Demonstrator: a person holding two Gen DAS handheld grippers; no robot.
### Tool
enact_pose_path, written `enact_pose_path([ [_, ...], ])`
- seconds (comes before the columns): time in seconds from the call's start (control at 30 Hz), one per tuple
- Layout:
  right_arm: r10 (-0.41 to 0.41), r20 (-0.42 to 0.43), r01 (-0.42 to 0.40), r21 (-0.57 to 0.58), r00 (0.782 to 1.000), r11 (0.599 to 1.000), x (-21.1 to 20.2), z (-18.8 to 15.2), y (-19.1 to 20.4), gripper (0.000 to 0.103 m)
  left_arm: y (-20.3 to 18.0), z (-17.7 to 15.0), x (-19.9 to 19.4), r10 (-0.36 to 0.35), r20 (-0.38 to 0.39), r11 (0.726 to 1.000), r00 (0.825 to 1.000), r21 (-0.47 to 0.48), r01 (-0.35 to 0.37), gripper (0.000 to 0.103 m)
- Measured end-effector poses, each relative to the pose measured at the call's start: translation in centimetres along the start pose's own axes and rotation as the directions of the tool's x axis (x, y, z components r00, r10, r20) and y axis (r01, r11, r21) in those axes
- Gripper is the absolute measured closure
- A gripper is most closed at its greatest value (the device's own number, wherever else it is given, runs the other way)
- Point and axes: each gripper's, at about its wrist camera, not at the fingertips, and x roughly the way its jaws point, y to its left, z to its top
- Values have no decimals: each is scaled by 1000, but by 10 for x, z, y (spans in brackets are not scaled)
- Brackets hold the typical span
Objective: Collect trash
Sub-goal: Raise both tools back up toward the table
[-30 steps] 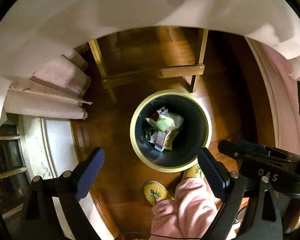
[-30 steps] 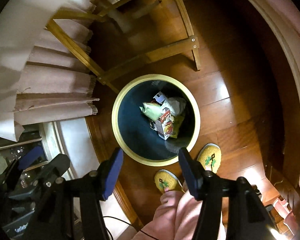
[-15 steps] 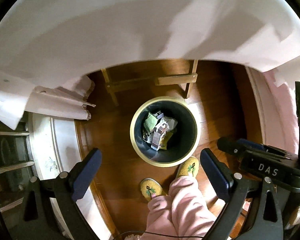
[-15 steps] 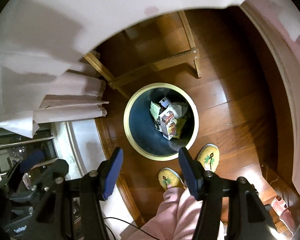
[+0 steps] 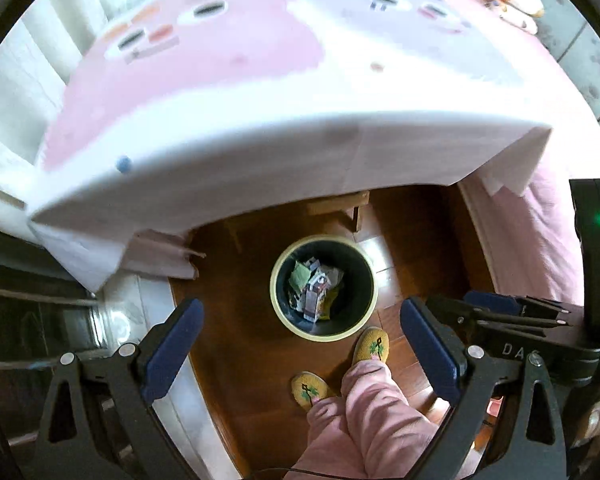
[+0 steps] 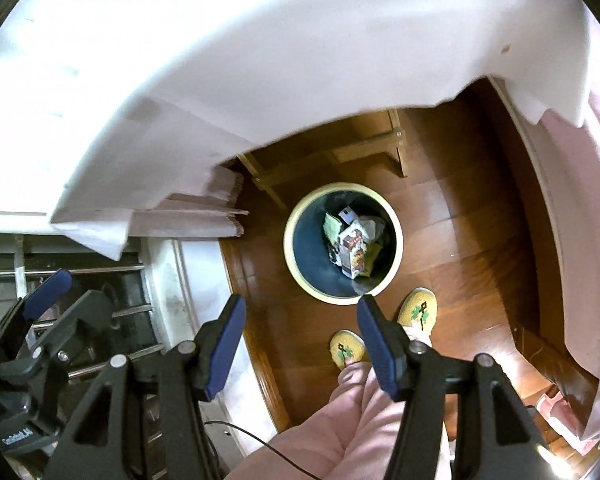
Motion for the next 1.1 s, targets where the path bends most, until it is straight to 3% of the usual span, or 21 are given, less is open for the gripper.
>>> enact_pose_path([
  [0.3,-6,165,14,-49,986,999,-87,-1,29,43,1,14,-86,-31,153,998,988,56,22,5],
  [0.63,-24,348,46,-56,937,997,-158,16,39,39,6,54,-159,-85,339,994,937,93,56,1],
  [0.83,-18,425,54,-72,905,996,-186,44,44,36,7,84,-176,-109,389,992,915,94,79,1],
  [1.1,-16,483,95,-139,875,986,-199,119,36,31,-6,151,-163,-104,400,994,910,69,84,1],
])
